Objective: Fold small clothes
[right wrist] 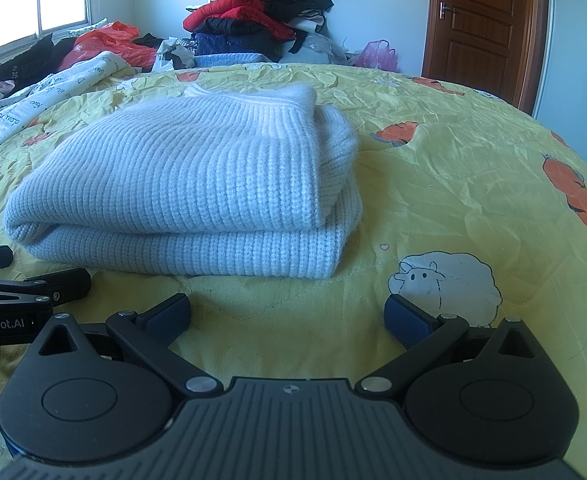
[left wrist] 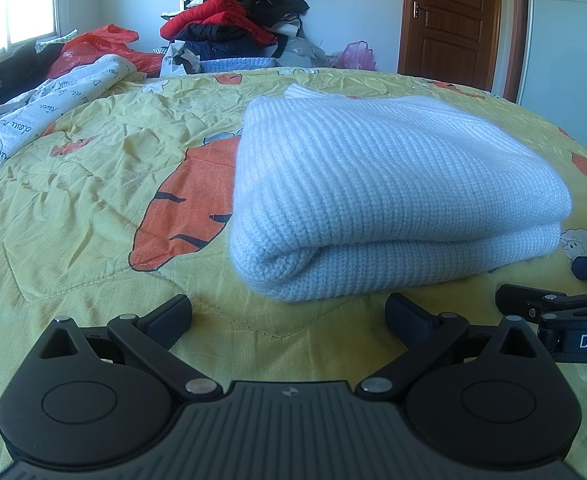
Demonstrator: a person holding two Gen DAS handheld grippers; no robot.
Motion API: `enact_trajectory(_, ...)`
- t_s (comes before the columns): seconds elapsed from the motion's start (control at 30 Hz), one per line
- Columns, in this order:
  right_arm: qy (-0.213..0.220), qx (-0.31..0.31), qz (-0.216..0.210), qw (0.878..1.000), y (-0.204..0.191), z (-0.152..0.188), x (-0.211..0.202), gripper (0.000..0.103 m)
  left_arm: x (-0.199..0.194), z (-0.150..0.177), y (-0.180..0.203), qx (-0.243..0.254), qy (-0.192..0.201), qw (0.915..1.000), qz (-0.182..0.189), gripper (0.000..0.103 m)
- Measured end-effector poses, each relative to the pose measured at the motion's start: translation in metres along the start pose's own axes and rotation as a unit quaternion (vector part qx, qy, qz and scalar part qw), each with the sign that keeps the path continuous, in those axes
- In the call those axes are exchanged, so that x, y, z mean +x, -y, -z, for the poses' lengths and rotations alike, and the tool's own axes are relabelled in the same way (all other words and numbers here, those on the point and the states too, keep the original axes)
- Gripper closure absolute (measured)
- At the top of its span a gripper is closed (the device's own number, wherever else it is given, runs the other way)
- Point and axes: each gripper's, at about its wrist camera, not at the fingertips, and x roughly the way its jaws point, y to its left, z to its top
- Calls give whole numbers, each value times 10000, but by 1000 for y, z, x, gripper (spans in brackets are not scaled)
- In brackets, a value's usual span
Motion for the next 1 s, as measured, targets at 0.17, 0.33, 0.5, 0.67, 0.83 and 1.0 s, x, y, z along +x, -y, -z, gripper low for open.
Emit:
enact_trajectory(0.17,0,0,0,10000,0,0,0,0,0,0,0,0,1,10000,1,0)
enact_trajectory(0.33,1,0,0,10000,0,0,0,0,0,0,0,1,1,10000,2,0)
enact_trajectory(0.5,1,1,-1,10000,0,0,0,0,0,0,0,2,1,10000,2,0)
enact_trajectory(0.67,1,1,-1,10000,0,0,0,0,0,0,0,2,-1,10000,3,0)
enact_trajectory(0.83,2,-5,1,10000,0,0,0,0,0,0,0,2,-7,10000,4,0)
enact_trajectory(1.0,-35,-34,29,10000,0,0,-2,1,0,-6,-6,1,-153,9999,62,0)
